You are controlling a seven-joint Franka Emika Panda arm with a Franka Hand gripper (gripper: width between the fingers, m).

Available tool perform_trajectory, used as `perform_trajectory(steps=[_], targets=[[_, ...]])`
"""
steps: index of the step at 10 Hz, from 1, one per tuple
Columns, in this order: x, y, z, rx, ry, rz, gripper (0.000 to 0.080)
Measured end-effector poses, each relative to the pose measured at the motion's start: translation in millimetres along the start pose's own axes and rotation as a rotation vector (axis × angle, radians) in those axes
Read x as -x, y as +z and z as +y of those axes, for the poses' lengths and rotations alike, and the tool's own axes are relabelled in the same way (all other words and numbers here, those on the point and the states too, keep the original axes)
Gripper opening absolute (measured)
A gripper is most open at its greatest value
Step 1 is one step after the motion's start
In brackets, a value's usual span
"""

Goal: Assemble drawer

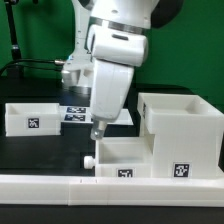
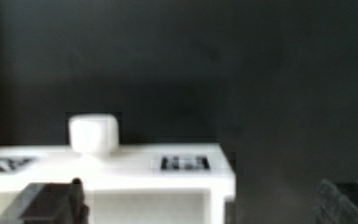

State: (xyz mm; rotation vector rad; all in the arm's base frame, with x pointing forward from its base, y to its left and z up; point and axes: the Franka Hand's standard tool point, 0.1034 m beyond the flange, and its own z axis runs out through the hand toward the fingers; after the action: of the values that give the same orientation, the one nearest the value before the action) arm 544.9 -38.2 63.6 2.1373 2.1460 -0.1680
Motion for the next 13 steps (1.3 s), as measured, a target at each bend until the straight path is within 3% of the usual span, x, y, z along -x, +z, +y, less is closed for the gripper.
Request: perform_trajectory(steps=[1, 4, 5, 6, 9, 11, 12, 13], targets=[[6.8, 2.4, -1.7, -0.007, 0.009, -0.001, 0.0649], [6.5, 3.1, -2.0, -0.008, -0.003, 0.005, 0.0649], [15.0, 4.9, -2.7, -0.012, -0.015, 0.028, 0.0649], [31.0, 16.4, -3.2, -0.022, -0.063, 0.079, 0.0649], [53.1, 30.3, 9.4, -0.044, -0.205, 0.181, 0.0649], [53.8, 40.4, 9.9, -0.05, -0.256, 0.232, 0.0649], [53.6, 43.8, 4.7, -0.079, -0.219, 0.274, 0.0649], [60.4, 45.0, 2.5, -0.091, -0.209, 0.291, 0.0649]])
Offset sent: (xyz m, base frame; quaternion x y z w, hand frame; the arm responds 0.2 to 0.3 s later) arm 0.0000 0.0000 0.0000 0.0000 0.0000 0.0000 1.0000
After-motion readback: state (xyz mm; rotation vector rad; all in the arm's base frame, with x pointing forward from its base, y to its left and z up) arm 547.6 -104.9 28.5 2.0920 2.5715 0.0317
